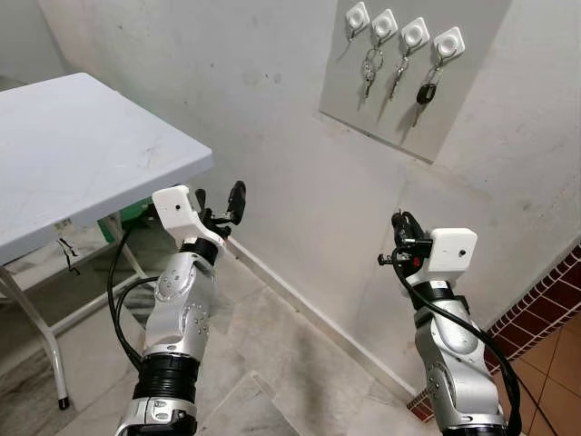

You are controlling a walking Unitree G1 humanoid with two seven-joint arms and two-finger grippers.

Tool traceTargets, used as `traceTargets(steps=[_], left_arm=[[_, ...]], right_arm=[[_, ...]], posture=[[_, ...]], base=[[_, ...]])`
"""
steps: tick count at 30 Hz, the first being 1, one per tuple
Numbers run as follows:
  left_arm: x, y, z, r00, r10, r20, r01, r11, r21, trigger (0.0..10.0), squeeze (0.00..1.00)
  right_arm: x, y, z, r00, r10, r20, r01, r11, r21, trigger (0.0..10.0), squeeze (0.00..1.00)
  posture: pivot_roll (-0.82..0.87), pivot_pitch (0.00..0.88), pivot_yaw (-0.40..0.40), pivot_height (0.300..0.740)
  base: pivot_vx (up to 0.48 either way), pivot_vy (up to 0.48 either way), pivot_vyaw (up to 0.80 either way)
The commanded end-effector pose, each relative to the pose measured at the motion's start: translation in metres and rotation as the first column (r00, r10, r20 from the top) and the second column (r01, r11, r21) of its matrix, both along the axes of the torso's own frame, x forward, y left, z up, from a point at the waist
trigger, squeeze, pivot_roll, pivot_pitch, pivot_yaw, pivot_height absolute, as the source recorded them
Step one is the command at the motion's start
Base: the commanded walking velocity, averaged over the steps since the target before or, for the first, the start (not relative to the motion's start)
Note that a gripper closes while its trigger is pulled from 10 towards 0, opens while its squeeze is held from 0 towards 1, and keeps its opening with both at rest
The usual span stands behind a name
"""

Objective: Hang keys on a hook

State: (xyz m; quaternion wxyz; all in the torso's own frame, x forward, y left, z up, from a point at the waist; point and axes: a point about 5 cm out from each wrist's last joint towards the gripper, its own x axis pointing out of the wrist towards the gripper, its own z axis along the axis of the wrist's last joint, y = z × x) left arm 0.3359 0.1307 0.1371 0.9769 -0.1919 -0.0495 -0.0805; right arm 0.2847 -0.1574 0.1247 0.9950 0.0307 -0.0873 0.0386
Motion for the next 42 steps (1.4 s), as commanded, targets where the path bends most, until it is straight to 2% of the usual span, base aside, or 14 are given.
traceTargets(steps=[1,6,30,42], left_arm=[[-0.0006,-0.006,0.0014,0.999,-0.034,0.001,0.034,0.999,0.007,10.0,0.0],[-0.0013,-0.0074,0.001,0.999,-0.045,-0.001,0.045,0.999,0.014,10.0,0.0],[-0.004,-0.0081,-0.0017,0.998,-0.056,-0.02,0.056,0.998,0.021,10.0,0.0],[-0.0041,-0.009,-0.0017,0.998,-0.057,-0.022,0.058,0.998,0.018,10.0,0.0]], right_arm=[[-0.0011,-0.0022,0.0073,0.999,-0.013,0.036,0.013,1.0,0.007,10.0,0.0],[-0.0019,-0.0003,0.0067,0.999,-0.009,0.035,0.009,1.0,0.01,10.0,0.0],[-0.0049,0.0012,-0.0004,1.0,-0.01,-0.014,0.01,1.0,0.017,10.0,0.0],[-0.0043,0.0012,-0.0009,1.0,-0.009,-0.026,0.01,1.0,0.02,10.0,0.0]], posture=[[-0.03,0.0,-0.035,0.74],[-0.03,0.0,-0.033,0.74],[-0.03,0.0,-0.03,0.74],[-0.03,0.0,-0.031,0.74]], base=[[0.0,0.0,0.0],[0.0,0.122,0.0],[0.0,0.417,0.0],[0.0,0.414,-0.74]])
